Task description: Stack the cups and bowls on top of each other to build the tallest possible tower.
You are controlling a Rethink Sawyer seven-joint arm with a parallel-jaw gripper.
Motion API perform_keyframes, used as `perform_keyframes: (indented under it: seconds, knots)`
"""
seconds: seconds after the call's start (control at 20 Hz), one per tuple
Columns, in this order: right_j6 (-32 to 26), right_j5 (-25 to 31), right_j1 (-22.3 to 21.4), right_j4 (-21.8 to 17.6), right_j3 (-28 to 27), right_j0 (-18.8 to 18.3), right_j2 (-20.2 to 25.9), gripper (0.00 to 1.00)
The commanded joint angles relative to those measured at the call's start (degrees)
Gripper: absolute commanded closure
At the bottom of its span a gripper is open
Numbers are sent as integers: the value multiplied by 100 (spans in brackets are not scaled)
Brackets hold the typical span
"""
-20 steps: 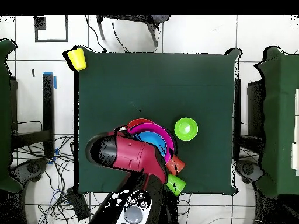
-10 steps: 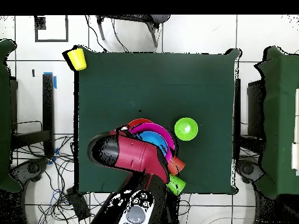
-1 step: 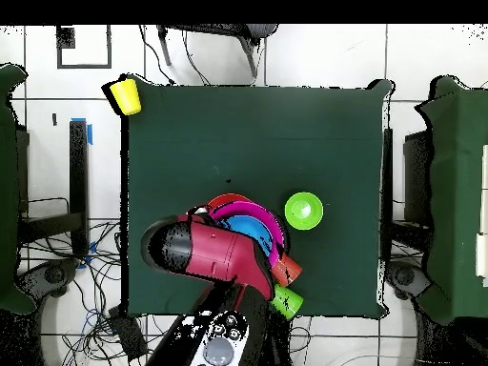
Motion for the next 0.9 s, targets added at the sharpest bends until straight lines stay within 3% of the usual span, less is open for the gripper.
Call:
perform_keyframes:
  seconds: [0.05,0.9]
  knots:
    - [888,314,417,118,94,121,393,100]
    - [860,377,429,135,86,175,346,100]
